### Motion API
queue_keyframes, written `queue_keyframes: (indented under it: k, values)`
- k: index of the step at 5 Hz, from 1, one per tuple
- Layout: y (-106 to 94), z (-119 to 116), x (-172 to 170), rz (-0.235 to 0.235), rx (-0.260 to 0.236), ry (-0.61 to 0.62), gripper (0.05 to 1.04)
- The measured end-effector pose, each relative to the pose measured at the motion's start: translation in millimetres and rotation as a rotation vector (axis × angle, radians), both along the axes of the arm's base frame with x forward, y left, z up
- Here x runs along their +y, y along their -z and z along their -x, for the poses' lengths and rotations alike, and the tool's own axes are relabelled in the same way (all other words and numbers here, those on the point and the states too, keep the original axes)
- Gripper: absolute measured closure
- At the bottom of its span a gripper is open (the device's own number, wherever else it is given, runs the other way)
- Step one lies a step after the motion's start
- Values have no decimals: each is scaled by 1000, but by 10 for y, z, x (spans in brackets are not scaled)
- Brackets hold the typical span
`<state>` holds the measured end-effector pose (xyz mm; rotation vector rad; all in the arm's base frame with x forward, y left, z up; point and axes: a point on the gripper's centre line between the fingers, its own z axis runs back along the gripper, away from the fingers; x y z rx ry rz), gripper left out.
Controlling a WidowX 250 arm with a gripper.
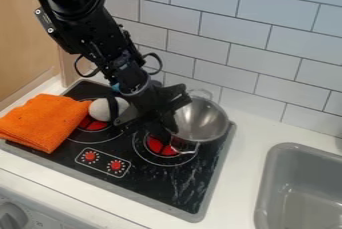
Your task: Put the silver pot in between the stove and sink
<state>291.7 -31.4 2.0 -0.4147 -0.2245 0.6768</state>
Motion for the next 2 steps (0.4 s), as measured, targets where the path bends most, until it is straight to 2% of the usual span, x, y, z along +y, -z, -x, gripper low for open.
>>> queue_keyframes:
  k: [2]
  values:
    - [4, 50, -40, 24, 31, 12, 1020]
